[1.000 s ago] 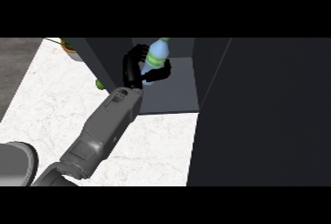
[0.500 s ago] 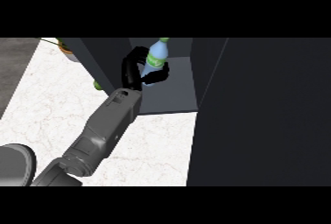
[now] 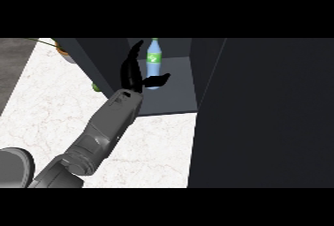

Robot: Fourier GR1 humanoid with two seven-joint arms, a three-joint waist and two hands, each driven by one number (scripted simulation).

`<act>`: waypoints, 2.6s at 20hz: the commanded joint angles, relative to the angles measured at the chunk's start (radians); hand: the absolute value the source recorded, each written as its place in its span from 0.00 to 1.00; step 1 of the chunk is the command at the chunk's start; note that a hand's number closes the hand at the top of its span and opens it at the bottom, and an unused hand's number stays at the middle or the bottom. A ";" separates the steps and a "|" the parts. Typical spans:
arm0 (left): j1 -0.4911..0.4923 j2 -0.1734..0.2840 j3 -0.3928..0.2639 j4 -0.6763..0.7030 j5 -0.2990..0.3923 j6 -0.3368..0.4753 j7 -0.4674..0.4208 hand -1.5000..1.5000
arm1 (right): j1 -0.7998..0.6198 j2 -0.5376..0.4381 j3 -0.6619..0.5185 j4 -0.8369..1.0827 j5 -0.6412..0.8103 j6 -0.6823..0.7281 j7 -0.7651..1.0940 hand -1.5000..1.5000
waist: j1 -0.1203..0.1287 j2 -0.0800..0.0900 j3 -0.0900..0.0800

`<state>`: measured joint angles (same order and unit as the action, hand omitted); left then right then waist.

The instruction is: Pick up the bottled water, place it into the cabinet and close the cabinet

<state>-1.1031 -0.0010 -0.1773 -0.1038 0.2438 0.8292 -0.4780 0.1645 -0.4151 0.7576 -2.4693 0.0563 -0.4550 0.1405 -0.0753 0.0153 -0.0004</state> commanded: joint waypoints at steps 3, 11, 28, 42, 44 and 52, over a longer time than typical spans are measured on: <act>0.010 0.013 0.026 0.030 0.008 0.051 -0.005 0.00 | -0.015 -0.009 -0.003 -0.056 0.020 0.012 0.030 0.00 | 0.005 0.009 -0.002; 0.036 0.001 0.038 -0.033 0.011 -0.065 -0.097 0.00 | -0.031 0.008 -0.013 -0.040 0.001 0.007 0.040 0.00 | 0.019 0.005 -0.002; 0.177 0.001 0.006 -0.355 0.240 -0.520 -0.204 1.00 | 0.017 -0.060 -0.002 -0.126 0.053 -0.016 0.084 0.00 | 0.049 -0.020 -0.001; 0.677 0.053 -0.150 -1.062 0.257 -0.583 -0.023 1.00 | 0.060 -0.108 0.016 -0.097 0.065 -0.050 0.013 0.00 | 0.103 -0.033 0.001; 0.787 0.038 -0.197 -1.157 0.248 -0.568 -0.024 1.00 | 0.030 -0.124 -0.034 -0.130 0.052 -0.054 0.068 0.00 | 0.105 -0.031 0.000; 1.112 0.121 -0.310 -1.545 0.222 -0.542 0.015 1.00 | -0.084 -0.138 0.069 -0.105 0.060 0.026 0.140 1.00 | 0.095 -0.024 -0.001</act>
<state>-0.1253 0.1103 -0.4293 -1.5073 0.4868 0.2673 -0.4570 0.1192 -0.5299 0.7656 -2.4849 0.0612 -0.4835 0.2052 0.0227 -0.0104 0.0009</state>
